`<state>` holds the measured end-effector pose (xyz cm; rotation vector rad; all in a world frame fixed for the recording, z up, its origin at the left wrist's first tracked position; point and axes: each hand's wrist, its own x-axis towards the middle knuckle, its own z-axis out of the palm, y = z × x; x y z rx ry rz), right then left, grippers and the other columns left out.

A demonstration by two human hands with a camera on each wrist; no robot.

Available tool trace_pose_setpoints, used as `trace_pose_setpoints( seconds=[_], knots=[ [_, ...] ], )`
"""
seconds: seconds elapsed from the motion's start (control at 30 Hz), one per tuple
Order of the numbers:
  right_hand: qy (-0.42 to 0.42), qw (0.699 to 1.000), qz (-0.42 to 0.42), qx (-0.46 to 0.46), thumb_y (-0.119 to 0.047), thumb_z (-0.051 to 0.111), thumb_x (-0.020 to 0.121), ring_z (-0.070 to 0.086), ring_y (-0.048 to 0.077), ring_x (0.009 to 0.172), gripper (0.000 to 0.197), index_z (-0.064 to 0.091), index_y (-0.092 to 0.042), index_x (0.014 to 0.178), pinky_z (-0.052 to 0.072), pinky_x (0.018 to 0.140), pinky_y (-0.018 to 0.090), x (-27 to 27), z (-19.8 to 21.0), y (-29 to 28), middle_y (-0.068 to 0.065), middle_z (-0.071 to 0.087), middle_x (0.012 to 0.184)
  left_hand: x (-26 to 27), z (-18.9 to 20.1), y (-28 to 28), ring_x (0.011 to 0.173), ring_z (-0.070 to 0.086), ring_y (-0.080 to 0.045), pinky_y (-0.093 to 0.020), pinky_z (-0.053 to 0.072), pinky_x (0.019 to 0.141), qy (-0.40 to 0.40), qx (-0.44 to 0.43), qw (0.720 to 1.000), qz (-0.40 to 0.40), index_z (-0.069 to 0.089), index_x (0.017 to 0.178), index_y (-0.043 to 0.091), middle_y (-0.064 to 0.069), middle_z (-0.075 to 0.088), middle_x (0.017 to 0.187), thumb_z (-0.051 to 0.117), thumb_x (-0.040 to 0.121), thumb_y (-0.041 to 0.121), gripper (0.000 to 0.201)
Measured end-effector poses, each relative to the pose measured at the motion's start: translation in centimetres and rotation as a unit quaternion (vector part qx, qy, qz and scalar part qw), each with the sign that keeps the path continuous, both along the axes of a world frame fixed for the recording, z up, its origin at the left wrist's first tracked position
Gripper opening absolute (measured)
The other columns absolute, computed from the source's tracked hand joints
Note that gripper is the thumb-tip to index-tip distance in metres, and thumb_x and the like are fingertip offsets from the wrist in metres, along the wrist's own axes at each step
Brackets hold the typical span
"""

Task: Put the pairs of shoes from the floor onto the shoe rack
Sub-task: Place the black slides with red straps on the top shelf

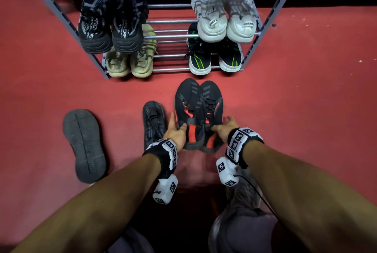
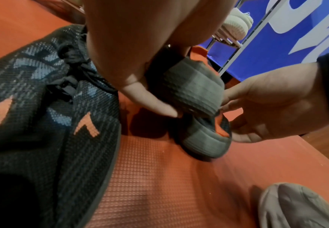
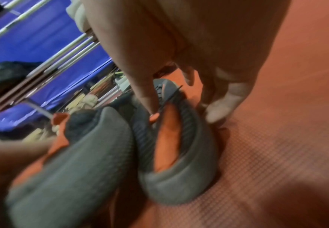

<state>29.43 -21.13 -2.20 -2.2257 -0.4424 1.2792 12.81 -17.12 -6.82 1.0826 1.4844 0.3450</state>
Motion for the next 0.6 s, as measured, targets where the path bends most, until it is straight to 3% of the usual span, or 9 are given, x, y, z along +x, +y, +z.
trace_pose_setpoints(
  seconds=[0.07,0.1,0.17,0.23,0.3,0.4,0.47,0.53,0.6],
  knots=[
    [0.02,1.0,0.005,-0.002,-0.002,0.066,0.086,0.051,0.017,0.058,0.051,0.041,-0.011,0.13,0.046,0.045,0.021,-0.3,0.3,-0.3,0.01,0.057,0.086,-0.1,-1.4,0.3,0.134,0.048,-0.027,-0.043,0.037,0.114,-0.005,-0.013,1.0,-0.011,0.008,0.151,0.048,-0.002,0.046,0.15,0.049,0.075,0.05,0.087],
    [0.028,0.999,0.018,-0.005,0.0,0.064,0.087,0.05,0.014,0.052,0.04,0.044,-0.013,0.119,0.042,0.039,0.019,-0.5,0.5,-0.4,0.008,0.056,0.075,-0.1,-2.0,0.5,0.133,0.049,-0.028,-0.044,0.038,0.113,-0.007,-0.013,1.0,-0.005,0.01,0.15,0.048,-0.003,0.047,0.149,0.048,0.075,0.049,0.084],
    [0.037,0.999,0.034,-0.014,0.001,0.062,0.087,0.051,0.01,0.046,0.018,0.049,-0.012,0.089,0.043,0.041,0.018,-1.1,0.7,-0.4,0.002,0.052,0.061,-0.5,-3.8,1.1,0.128,0.054,-0.031,-0.046,0.041,0.11,-0.003,-0.012,1.0,0.017,0.019,0.148,0.051,-0.004,0.054,0.143,0.047,0.073,0.052,0.08],
    [0.051,0.998,0.028,-0.018,-0.006,0.065,0.083,0.056,0.014,0.056,0.009,0.058,-0.012,0.081,0.054,0.056,0.023,-1.8,1.0,0.0,0.005,0.059,0.068,-1.1,-3.8,1.3,0.12,0.06,-0.034,-0.049,0.046,0.104,0.003,-0.014,0.999,0.034,0.026,0.142,0.058,-0.003,0.059,0.138,0.047,0.066,0.062,0.078],
    [0.049,0.998,0.013,-0.023,-0.017,0.067,0.077,0.06,0.019,0.066,0.021,0.062,-0.008,0.096,0.058,0.074,0.035,-2.5,1.2,0.5,0.008,0.065,0.08,-1.7,-2.1,1.2,0.12,0.059,-0.033,-0.047,0.045,0.105,0.009,-0.005,0.999,0.047,0.028,0.145,0.054,-0.003,0.059,0.137,0.049,0.078,0.056,0.07],
    [0.025,1.0,-0.008,0.002,-0.025,0.063,0.077,0.065,0.029,0.084,0.044,0.053,-0.008,0.116,0.057,0.084,0.042,-3.1,1.9,1.1,0.013,0.066,0.101,-2.1,0.5,1.3,0.127,0.054,-0.027,-0.042,0.039,0.112,0.002,0.032,0.996,0.082,0.033,0.149,0.039,0.0,0.058,0.138,0.049,0.094,0.032,0.058],
    [0.004,1.0,-0.012,0.015,-0.029,0.059,0.08,0.062,0.033,0.103,0.051,0.049,-0.011,0.127,0.05,0.096,0.042,-3.1,2.1,1.3,0.014,0.063,0.116,-2.2,1.0,1.7,0.126,0.055,-0.024,-0.042,0.039,0.111,-0.01,0.04,0.994,0.098,0.038,0.147,0.037,0.002,0.06,0.135,0.05,0.091,0.032,0.058],
    [-0.009,1.0,-0.009,0.024,-0.033,0.052,0.083,0.058,0.034,0.112,0.056,0.047,-0.014,0.135,0.045,0.102,0.04,-3.0,2.6,1.5,0.014,0.061,0.126,-2.2,1.0,2.2,0.122,0.058,-0.025,-0.043,0.041,0.11,-0.021,0.041,0.994,0.103,0.044,0.144,0.036,0.0,0.064,0.131,0.049,0.082,0.037,0.062],
    [-0.016,1.0,0.009,0.017,-0.038,0.047,0.078,0.053,0.035,0.122,0.075,0.033,-0.016,0.148,0.04,0.107,0.043,-3.0,2.6,1.6,0.014,0.055,0.137,-2.0,1.6,2.4,0.121,0.059,-0.025,-0.043,0.041,0.11,-0.034,0.038,0.993,0.109,0.046,0.143,0.031,-0.002,0.064,0.13,0.05,0.082,0.035,0.062]
  ],
)
